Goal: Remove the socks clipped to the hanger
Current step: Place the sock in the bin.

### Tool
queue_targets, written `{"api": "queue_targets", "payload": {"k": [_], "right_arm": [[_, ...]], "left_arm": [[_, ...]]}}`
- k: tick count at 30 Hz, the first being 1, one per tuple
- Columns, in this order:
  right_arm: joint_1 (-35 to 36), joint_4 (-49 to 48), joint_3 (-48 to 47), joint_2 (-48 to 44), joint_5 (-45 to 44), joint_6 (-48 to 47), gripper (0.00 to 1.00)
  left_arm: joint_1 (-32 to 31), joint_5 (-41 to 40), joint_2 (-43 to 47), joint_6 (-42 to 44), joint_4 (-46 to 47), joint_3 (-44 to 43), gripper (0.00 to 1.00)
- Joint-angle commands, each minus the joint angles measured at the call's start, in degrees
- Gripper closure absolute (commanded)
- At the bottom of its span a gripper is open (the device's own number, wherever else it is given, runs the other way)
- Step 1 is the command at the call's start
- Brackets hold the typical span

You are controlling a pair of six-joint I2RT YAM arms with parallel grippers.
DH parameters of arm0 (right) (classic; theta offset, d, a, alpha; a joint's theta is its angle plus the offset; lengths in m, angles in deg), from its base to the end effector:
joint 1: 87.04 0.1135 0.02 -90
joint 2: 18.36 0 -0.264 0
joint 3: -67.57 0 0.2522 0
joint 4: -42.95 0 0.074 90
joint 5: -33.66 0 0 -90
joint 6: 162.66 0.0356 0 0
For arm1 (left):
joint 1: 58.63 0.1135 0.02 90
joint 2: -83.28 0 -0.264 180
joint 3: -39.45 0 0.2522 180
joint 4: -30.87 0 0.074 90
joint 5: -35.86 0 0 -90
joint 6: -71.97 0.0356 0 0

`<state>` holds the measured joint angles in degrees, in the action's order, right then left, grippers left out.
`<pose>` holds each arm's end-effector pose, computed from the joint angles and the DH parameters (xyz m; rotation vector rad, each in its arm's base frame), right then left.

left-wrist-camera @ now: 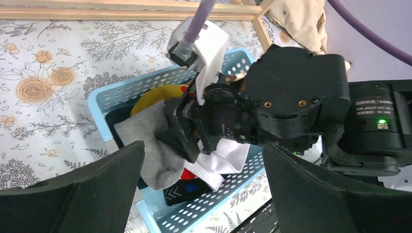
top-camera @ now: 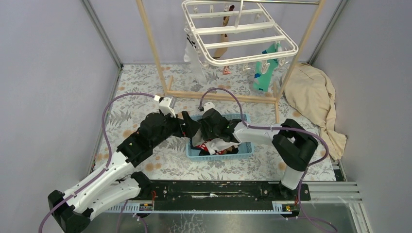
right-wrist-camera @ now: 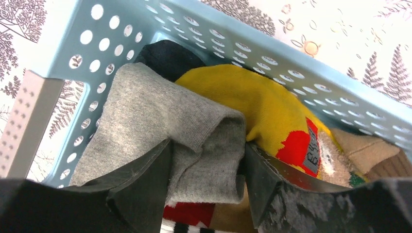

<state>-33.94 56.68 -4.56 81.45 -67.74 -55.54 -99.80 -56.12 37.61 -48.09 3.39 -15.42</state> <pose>0.2278 0.2917 0.1845 -0.6140 2.2276 0.4108 0.1427 -0.1232 0.3083 0.1665 1.9663 -0.8028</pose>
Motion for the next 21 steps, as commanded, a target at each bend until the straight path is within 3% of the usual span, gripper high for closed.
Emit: {"api": "queue_targets", "payload": {"k": [1, 6, 15, 21], "right_arm": [[1.3, -3.77, -2.93, 2.95, -1.58, -1.52, 0.38], [1.39, -4.85, 2.21, -6.31, -0.64, -2.03, 0.3], [1.39, 3.64, 3.13, -31.12, 3.69, -5.66, 0.17], [0.72, 4.06, 11.39, -46.66, -7.51, -5.21, 0.14]], "left_arm": [[-0.16, -1.51, 0.74, 0.07, 0.26, 0.75, 0.01], [-0.21, -1.44, 0.46, 0.2, 0.27, 0.9, 0.01], [-0.22, -0.92, -0.7, 0.44, 0.62, -0.35, 0.01], [-0.22, -0.24, -0.99, 0.44, 0.7, -1.05, 0.01]]}}
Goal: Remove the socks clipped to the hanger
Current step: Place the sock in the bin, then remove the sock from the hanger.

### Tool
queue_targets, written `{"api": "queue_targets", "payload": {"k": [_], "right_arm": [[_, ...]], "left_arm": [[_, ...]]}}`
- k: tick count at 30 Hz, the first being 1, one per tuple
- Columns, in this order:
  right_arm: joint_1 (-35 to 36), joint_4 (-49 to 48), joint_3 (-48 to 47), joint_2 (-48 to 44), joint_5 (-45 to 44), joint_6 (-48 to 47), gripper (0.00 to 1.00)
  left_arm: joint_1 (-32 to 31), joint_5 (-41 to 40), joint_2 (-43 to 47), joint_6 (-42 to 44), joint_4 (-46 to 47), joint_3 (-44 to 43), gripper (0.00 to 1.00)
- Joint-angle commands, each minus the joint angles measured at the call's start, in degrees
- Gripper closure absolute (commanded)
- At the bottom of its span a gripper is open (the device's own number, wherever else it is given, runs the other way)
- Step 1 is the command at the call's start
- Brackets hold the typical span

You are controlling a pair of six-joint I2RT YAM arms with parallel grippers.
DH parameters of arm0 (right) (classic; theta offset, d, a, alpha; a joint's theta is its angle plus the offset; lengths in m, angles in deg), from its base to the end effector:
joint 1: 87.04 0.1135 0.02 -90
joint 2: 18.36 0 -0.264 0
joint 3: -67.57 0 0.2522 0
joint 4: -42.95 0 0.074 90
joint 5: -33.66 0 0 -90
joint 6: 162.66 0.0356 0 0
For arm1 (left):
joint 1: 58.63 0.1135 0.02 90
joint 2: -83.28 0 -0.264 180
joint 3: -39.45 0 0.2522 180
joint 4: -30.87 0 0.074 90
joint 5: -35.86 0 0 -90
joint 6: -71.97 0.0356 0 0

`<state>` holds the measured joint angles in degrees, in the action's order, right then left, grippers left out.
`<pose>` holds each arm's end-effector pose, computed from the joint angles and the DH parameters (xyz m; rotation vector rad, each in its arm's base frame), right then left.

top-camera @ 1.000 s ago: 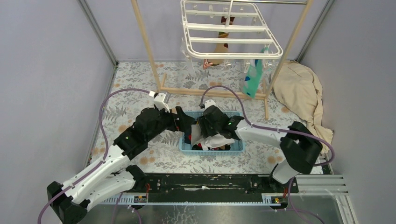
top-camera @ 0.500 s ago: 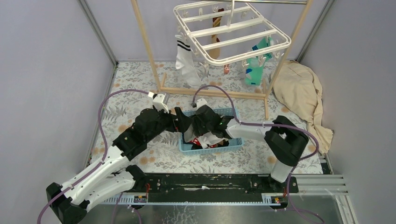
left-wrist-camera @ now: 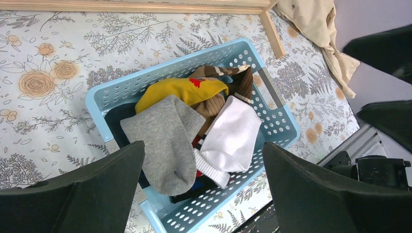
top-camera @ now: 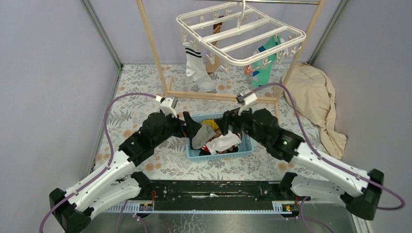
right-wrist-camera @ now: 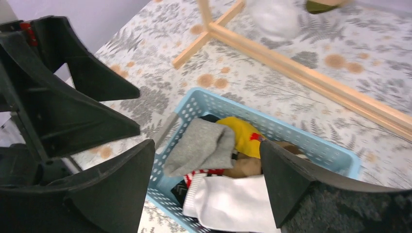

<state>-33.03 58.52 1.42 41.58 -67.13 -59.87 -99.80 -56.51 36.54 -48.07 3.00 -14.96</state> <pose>0.1500 0.1951 0.3516 -0.4920 1.7127 0.6898 0.1454 -0.1252 0.3016 0.1656 1.9983 -0.7806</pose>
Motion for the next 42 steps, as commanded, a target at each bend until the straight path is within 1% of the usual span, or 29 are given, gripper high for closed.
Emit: {"api": "queue_targets", "payload": {"k": [1, 2, 3, 6, 9, 13, 17, 19, 22, 24, 27, 34, 36, 42], "right_arm": [[-1.46, 2.42, 6.85, -9.32, -9.25, -0.47, 0.14], [-3.78, 2.49, 8.25, -10.98, -9.12, 0.45, 0.14], [-7.46, 2.37, 9.75, -12.78, -7.17, 1.95, 0.14], [-19.88, -0.41, 14.31, -16.5, 2.13, 6.39, 0.14], [-30.09, -4.12, 16.07, -15.8, 11.36, 9.51, 0.15], [-38.78, -10.45, 17.18, -11.62, 19.67, 12.45, 0.16], [-44.46, -18.46, 18.24, -6.43, 25.53, 15.65, 0.19], [-46.14, -21.34, 18.4, -4.16, 26.13, 16.67, 0.2], [-46.73, -25.37, 18.38, -1.18, 25.65, 17.08, 0.21], [-46.91, -26.29, 17.69, 0.63, 25.77, 16.84, 0.22], [-46.93, -26.0, 17.8, 0.1, 24.82, 16.5, 0.23], [-46.92, -21.29, 16.81, -3.19, 25.39, 13.88, 0.23], [-46.96, -19.6, 16.66, -4.51, 25.66, 13.22, 0.23], [-46.98, -14.96, 16.76, -8.44, 27.19, 11.87, 0.23]], "left_arm": [[-0.23, 0.18, 0.02, 0.42, 1.04, -1.59, 0.01], [-0.2, 0.24, -0.08, 0.47, 1.16, -1.72, 0.01], [-0.15, 0.33, -0.16, 0.55, 1.25, -1.72, 0.01], [-0.22, 0.5, -0.68, 0.68, 1.61, -2.11, 0.01], [-0.23, 0.83, -1.67, 0.69, 2.14, -2.25, 0.01], [-0.21, 1.09, -2.32, 0.41, 2.69, -1.79, 0.01], [-0.15, 1.32, -2.12, 0.15, 3.31, -1.33, 0.01], [-0.22, 1.11, -2.08, 0.32, 3.06, -1.45, 0.01], [-0.22, 0.6, -2.09, 0.56, 3.11, -1.54, 0.01], [-0.21, 0.32, -2.61, 0.68, 3.48, -1.83, 0.01], [-0.21, 0.1, -4.14, 1.09, 4.16, -3.29, 0.01], [-0.23, 2.08, -9.84, 0.57, 7.75, -9.51, 0.01], [-0.23, 4.52, -10.44, -0.59, 8.86, -11.77, 0.01], [-0.16, 9.64, -8.34, -8.03, 16.59, -15.27, 0.01]]}}
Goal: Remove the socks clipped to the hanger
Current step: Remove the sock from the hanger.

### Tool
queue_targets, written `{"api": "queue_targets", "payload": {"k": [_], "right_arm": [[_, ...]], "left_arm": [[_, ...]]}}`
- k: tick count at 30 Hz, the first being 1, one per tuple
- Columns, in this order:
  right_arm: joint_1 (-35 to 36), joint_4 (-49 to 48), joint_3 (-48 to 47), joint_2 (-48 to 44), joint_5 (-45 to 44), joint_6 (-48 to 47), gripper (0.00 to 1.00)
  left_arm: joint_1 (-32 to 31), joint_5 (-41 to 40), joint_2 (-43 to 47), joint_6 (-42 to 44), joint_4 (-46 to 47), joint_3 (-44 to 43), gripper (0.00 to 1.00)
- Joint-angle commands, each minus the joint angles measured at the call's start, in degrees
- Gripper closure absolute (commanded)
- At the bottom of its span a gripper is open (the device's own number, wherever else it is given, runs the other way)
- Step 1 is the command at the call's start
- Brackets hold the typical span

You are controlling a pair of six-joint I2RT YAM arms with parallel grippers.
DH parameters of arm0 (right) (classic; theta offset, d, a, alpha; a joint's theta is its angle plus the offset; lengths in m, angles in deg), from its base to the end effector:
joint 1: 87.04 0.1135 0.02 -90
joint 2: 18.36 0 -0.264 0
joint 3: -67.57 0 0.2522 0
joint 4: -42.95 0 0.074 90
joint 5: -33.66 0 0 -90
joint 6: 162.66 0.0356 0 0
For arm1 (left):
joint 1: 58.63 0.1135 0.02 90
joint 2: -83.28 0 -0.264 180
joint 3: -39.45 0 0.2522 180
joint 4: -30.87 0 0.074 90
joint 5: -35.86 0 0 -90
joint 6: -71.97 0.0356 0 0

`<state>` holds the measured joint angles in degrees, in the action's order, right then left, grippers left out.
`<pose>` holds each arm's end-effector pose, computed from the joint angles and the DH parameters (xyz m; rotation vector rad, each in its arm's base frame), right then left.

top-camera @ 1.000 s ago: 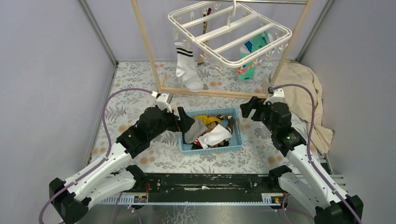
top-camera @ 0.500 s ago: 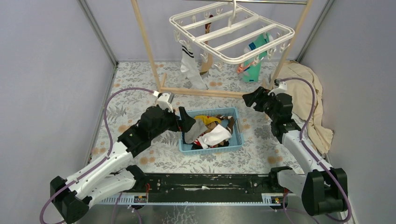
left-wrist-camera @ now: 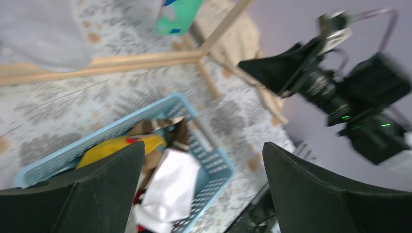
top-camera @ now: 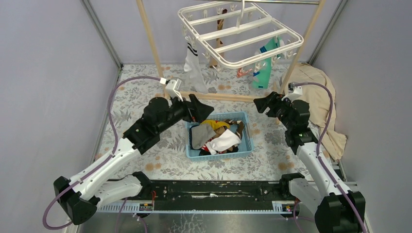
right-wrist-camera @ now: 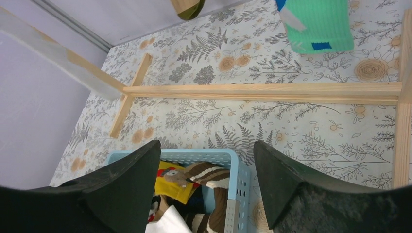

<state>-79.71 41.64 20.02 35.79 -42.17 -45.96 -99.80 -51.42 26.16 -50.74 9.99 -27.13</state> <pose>0.2210 0.0372 0.2885 0.0956 1.6994 0.6522 0.1742 -0.1545 0.3550 0.1747 1.8675 -0.9577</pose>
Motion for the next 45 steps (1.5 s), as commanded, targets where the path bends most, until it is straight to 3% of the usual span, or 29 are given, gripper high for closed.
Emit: {"api": "queue_targets", "payload": {"k": [1, 8, 15, 19, 24, 29, 37, 45], "right_arm": [[-0.3, 2.41, -1.75, -3.18, 2.44, -2.26, 0.23], [-0.24, 6.05, -2.1, -7.23, 1.83, -3.44, 0.23], [-0.25, 8.29, -3.38, -8.24, 2.29, -4.11, 0.23], [-0.29, 8.26, -2.76, -8.6, 2.36, -4.08, 0.22], [-0.3, 7.98, -2.44, -8.54, 2.62, -3.69, 0.22], [-0.24, 7.85, -2.56, -8.02, 2.6, -3.53, 0.23], [-0.3, 7.56, -2.01, -7.33, 2.4, -3.84, 0.23], [-0.29, 7.5, -1.84, -6.85, 2.31, -4.04, 0.22]], "left_arm": [[-0.15, 5.15, 2.28, -6.55, 10.33, -4.33, 0.01], [-0.21, 9.48, 3.15, -11.95, 14.67, -12.44, 0.01], [-0.38, 16.8, -0.5, -19.69, 23.04, -19.64, 0.12], [-2.48, 14.9, -1.57, -16.78, 22.16, -24.2, 0.13], [-5.44, 12.21, -5.13, -8.13, 15.54, -35.41, 0.22], [-10.61, 6.84, -9.33, -0.24, 8.17, -41.44, 0.33], [-24.21, -11.52, -15.65, 15.4, -1.83, -44.95, 0.38], [-32.67, -26.58, -24.95, 23.23, -5.0, -53.02, 0.43]]}}
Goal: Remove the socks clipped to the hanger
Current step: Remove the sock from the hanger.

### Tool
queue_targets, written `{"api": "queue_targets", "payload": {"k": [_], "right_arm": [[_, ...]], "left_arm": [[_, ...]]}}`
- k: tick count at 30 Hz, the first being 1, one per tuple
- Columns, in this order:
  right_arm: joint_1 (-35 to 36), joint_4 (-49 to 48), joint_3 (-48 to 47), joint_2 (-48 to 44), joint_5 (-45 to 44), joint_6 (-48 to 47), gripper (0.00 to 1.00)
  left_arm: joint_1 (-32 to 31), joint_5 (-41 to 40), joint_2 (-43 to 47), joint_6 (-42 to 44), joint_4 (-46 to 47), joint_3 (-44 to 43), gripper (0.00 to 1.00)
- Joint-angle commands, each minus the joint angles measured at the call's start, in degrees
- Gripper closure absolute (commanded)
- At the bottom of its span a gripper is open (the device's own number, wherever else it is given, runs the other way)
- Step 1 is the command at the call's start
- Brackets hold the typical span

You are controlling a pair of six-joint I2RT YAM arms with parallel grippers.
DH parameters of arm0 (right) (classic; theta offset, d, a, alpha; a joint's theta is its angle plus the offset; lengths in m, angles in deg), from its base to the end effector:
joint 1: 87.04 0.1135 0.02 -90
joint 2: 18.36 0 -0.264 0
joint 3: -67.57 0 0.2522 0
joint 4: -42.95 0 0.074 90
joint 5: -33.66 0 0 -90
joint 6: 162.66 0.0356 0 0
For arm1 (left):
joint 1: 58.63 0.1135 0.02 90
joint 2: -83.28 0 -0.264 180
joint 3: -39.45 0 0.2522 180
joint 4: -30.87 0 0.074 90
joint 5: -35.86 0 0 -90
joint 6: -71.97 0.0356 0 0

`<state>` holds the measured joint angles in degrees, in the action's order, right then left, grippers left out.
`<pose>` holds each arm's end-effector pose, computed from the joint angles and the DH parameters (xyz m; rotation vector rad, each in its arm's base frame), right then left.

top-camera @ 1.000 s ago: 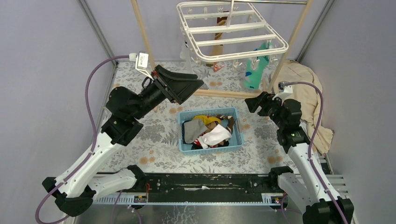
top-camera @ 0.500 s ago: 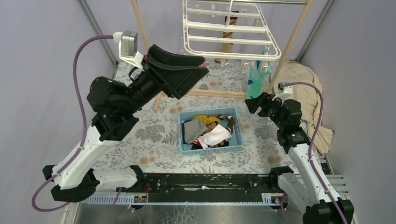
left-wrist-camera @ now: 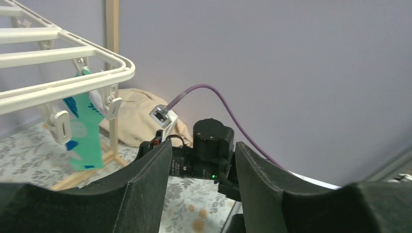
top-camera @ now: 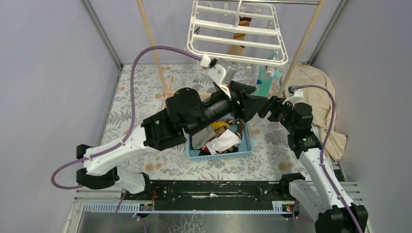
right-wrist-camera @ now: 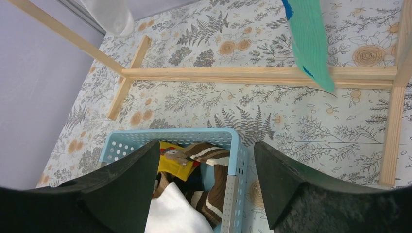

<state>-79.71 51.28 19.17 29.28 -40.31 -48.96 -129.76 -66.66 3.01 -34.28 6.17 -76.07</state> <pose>0.1987 0.0355 0.2977 0.0350 1.7391 0.6387 0.1005 -0.2703 0.5392 0.5059 1.3961 -1.1070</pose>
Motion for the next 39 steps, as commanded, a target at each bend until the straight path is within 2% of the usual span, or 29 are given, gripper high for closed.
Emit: {"api": "queue_targets", "payload": {"k": [1, 6, 10, 13, 17, 27, 34, 39], "right_arm": [[-0.3, -2.13, -0.97, -0.39, 0.51, -1.09, 0.22], [-0.24, -1.47, -1.14, -0.74, 0.5, -1.36, 0.21], [-0.3, -0.25, -1.65, -1.46, -0.1, -2.26, 0.2], [-0.37, 0.64, -2.16, -1.79, -0.13, -2.78, 0.2], [-0.39, 1.65, -2.45, -2.49, -0.48, -3.66, 0.19], [-0.6, 1.83, -2.47, -2.56, 0.11, -4.2, 0.17], [-0.74, 1.56, -2.21, -2.83, 0.55, -3.89, 0.17], [-0.83, 1.41, -1.7, -3.14, 0.71, -3.6, 0.17]], "left_arm": [[-2.84, -12.93, -2.99, 7.44, -1.06, -4.55, 0.43], [-2.87, -19.25, -9.57, 11.26, 1.51, -7.55, 0.42], [-2.78, -24.82, -16.47, 13.24, -0.72, -14.32, 0.41], [-2.78, -29.03, -20.71, 14.73, -2.44, -18.4, 0.33], [-2.78, -33.31, -23.17, 15.81, -1.33, -19.3, 0.29], [-2.65, -36.7, -24.81, 18.14, -0.54, -19.85, 0.3], [-0.53, -37.61, -25.32, 18.54, -0.13, -20.02, 0.22], [1.57, -37.27, -26.35, 18.27, 0.23, -20.6, 0.21]]}}
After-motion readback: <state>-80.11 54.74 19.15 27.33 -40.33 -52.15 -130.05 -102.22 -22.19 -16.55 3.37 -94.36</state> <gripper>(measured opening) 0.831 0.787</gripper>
